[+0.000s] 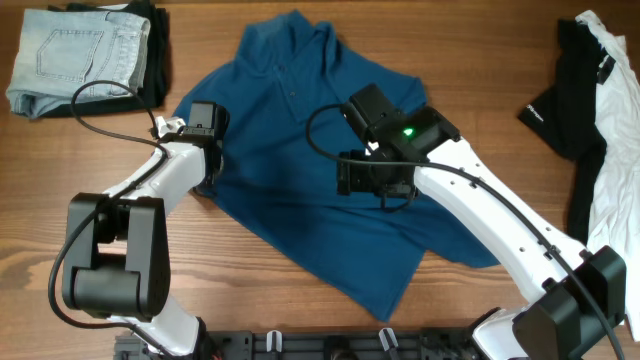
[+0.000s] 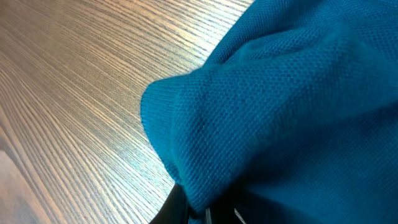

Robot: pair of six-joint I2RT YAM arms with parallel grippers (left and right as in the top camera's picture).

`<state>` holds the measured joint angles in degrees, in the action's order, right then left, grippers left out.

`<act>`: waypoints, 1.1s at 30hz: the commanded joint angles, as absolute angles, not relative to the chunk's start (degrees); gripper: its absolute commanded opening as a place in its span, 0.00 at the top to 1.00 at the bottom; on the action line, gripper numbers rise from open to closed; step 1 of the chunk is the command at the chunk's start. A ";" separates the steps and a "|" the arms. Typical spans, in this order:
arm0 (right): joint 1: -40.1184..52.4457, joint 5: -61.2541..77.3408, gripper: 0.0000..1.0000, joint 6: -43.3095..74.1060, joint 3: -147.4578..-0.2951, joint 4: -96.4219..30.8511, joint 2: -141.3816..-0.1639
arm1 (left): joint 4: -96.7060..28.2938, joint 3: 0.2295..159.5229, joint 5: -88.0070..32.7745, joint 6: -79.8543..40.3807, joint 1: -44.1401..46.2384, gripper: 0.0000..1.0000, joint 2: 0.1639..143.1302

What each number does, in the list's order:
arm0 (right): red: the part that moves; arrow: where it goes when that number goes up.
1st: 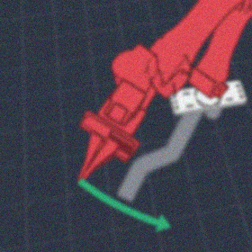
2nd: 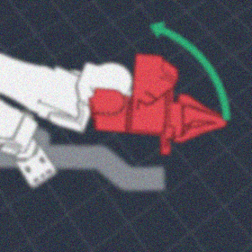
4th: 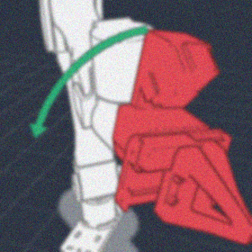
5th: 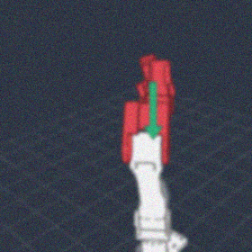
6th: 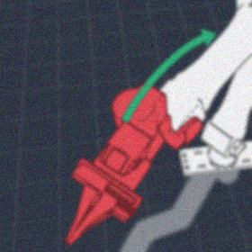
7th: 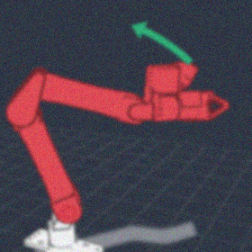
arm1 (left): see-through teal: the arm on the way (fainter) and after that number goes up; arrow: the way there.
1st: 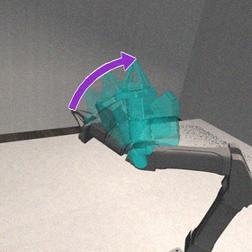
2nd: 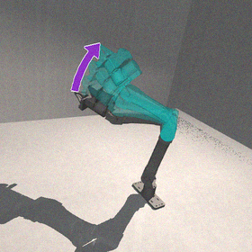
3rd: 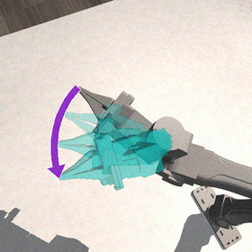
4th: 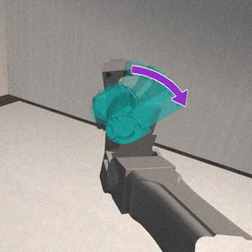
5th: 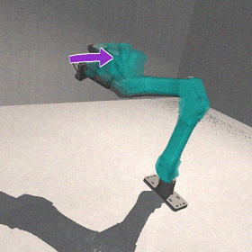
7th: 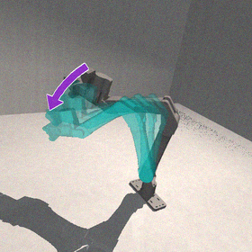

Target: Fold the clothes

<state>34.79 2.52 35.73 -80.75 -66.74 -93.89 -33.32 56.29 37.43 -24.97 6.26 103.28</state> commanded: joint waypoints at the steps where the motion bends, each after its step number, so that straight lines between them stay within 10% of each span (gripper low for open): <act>1: 34.85 1.48 0.13 35.03 -80.55 -65.98 -93.32 | -33.52 55.75 34.11 -25.78 6.33 0.96 103.81; 21: 35.55 1.65 0.12 45.41 -78.52 -79.92 -78.89 | -36.71 55.94 4.43 -25.74 -1.13 0.96 97.36; 33: 55.61 9.39 0.11 50.22 -55.02 -68.77 -78.04 | -33.04 55.94 3.01 -25.76 -3.77 0.96 96.64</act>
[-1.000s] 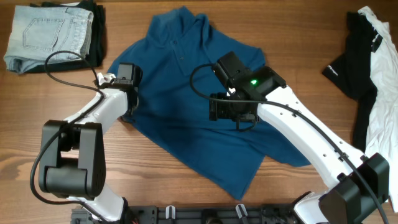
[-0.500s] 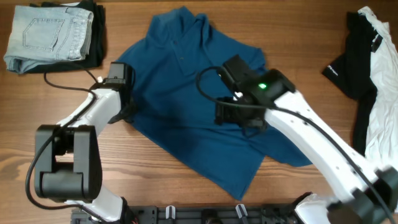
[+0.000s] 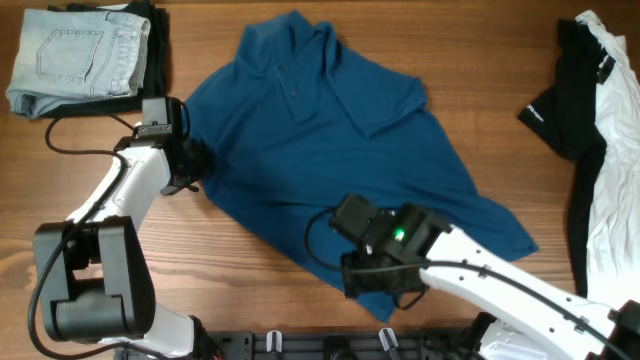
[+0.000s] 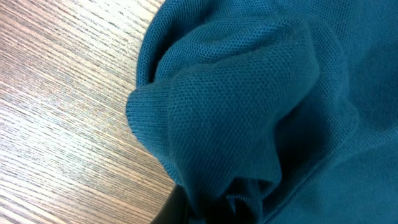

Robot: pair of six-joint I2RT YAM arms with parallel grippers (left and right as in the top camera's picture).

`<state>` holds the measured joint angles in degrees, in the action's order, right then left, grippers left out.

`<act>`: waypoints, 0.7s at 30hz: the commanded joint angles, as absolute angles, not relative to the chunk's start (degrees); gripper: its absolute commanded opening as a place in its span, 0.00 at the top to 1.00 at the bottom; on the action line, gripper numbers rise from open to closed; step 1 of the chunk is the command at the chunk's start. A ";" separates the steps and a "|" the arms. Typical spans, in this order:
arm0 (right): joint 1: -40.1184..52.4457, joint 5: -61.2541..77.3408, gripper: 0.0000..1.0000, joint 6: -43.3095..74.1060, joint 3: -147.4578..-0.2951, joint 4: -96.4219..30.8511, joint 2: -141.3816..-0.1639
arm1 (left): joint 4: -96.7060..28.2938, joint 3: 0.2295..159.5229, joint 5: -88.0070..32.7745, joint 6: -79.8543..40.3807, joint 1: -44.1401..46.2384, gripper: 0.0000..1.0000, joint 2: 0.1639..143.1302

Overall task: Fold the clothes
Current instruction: 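Lift the shirt with both grippers and stretch it across the table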

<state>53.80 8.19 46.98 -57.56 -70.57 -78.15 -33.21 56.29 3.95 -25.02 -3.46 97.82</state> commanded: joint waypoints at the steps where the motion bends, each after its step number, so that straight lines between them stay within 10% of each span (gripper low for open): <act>1: 56.42 10.20 0.11 50.09 -52.86 -66.17 -78.06 | -33.06 55.94 3.01 -25.76 -3.77 0.96 96.64; 21: 56.66 13.72 0.32 64.84 -29.65 -43.75 -78.19 | -32.40 55.94 3.01 -25.78 -3.77 0.96 96.64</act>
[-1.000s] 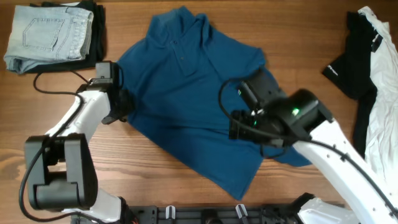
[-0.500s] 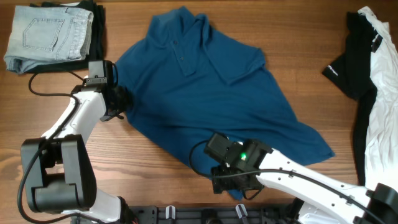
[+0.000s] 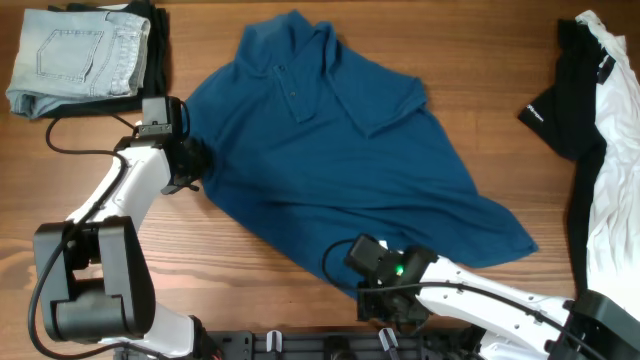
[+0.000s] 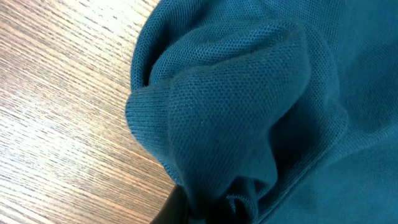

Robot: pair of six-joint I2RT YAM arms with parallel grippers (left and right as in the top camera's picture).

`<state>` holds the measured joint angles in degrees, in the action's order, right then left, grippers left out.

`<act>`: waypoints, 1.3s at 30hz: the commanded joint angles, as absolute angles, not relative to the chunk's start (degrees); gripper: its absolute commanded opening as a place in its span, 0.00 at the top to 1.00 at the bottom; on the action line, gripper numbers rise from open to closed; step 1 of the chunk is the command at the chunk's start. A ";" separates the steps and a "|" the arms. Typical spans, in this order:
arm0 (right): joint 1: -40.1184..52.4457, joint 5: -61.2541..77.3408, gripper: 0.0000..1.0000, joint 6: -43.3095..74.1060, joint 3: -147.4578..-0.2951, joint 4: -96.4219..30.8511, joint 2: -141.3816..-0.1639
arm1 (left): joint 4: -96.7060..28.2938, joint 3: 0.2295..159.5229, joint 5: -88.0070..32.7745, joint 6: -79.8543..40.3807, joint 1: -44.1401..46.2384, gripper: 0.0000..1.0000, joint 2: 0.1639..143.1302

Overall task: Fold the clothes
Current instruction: 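Lift the shirt with both grippers and stretch it across the table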

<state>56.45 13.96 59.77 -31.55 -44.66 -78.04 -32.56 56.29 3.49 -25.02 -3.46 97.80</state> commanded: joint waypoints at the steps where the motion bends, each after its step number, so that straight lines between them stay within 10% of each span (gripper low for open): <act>1: 56.66 13.78 0.36 64.90 -29.63 -43.18 -78.22 | -32.38 55.94 3.01 -25.78 -3.77 0.96 96.64; 6: 56.66 14.98 0.96 65.65 -29.67 -41.10 -78.15 | -32.64 55.94 3.03 -25.76 -3.77 0.96 96.64; 14: 47.99 13.34 0.96 56.25 -38.72 -50.39 -71.20 | -33.21 55.94 3.01 -25.76 -3.81 0.96 95.59; 30: -0.32 9.89 0.96 22.90 -81.62 -65.21 -64.27 | -29.17 55.94 3.03 -25.71 -9.50 0.96 57.95; 39: -4.84 8.29 0.96 16.45 -106.04 -74.76 -64.38 | -13.52 57.89 -4.80 -25.71 -9.50 0.96 40.38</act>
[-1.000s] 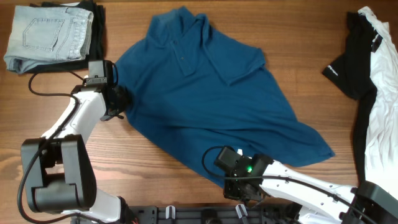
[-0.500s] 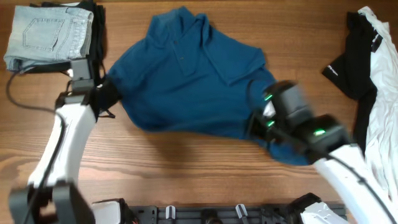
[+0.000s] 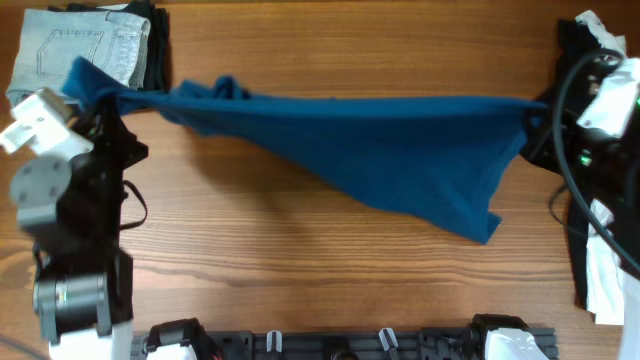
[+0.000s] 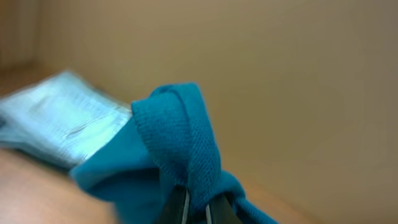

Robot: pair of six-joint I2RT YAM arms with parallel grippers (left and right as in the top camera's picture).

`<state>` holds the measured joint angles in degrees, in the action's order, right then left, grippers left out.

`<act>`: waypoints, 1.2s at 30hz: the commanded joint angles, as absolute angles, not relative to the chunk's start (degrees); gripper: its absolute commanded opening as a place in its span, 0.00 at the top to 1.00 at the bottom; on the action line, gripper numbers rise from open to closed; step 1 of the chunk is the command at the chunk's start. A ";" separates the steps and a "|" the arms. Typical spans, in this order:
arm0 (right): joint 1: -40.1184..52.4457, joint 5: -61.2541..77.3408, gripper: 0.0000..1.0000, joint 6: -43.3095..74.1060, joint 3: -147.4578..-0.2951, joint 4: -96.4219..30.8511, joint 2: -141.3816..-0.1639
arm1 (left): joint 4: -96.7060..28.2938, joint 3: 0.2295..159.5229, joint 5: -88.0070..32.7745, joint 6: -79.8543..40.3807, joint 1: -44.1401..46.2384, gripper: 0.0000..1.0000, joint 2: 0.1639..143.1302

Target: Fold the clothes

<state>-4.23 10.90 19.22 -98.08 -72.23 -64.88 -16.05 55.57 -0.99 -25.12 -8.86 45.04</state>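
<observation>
The blue polo shirt (image 3: 380,140) hangs in the air above the wooden table (image 3: 300,280), stretched sideways between my two grippers. My left gripper (image 3: 88,80) holds its left end high at the upper left. In the left wrist view the left gripper (image 4: 196,210) is shut on a bunched fold of the blue shirt (image 4: 180,137). My right gripper (image 3: 535,115) holds the other end at the right edge, the cloth taut from it. The shirt's loose lower corner (image 3: 485,232) droops toward the table.
Folded light jeans (image 3: 75,45) lie on a dark garment (image 3: 157,40) at the back left; the jeans (image 4: 62,121) also show behind the left gripper. A pile of black (image 3: 572,60) and white clothes (image 3: 603,265) lies along the right edge.
The shirt lay flat on the table, left gripper on its left sleeve and right gripper at its bottom hem. Now both arms are raised and spread wide, with the shirt off the table and stretched between them.
First the left gripper held the shirt's left sleeve while the right gripper hovered over the shirt's middle. Then the sleeve was drawn leftward and the right gripper stood at the lower hem, then lower still. Now the shirt hangs taut between both grippers.
</observation>
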 commanded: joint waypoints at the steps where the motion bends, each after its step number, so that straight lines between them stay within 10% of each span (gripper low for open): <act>1: -4.84 7.18 0.96 16.43 -108.88 -76.75 -64.36 | -13.58 59.35 -5.87 -25.56 -9.50 0.96 39.31; 19: -4.84 1.74 0.96 13.58 -141.05 -92.12 -64.40 | -44.31 94.04 -5.23 -19.68 -9.50 0.96 39.88; 36: -4.84 -0.01 0.96 10.63 -126.50 -79.68 -105.12 | -32.34 94.04 -7.03 -18.22 -4.19 0.96 91.72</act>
